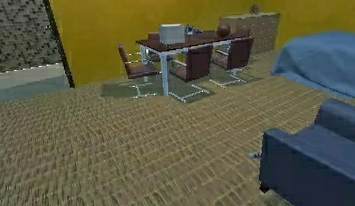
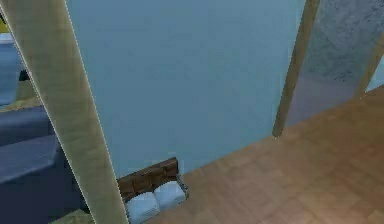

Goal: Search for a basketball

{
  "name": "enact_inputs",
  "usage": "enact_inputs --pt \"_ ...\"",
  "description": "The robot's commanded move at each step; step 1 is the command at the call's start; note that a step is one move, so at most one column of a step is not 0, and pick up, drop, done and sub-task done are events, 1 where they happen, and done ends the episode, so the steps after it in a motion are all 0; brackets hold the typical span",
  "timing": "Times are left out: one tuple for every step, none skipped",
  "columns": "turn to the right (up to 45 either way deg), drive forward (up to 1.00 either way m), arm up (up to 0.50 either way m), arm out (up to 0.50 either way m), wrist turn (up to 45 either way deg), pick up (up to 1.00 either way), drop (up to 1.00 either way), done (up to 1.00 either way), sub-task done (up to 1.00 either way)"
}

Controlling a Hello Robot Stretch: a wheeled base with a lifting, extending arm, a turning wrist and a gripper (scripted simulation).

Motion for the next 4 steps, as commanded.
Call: enact_inputs --pt "0.0 1.00 0.00 0.00 0.0 0.00 0.00 0.00 0.00" --pt "6.0 0.00 0.00 0.00 0.0 0.00 0.00 0.00 0.00" --pt "3.0 0.00 0.00 0.00 0.0 0.00 0.00 0.00 0.00" --pt "0.0 0.45 0.00 0.00 0.0 0.00 0.00 0.00 0.00"
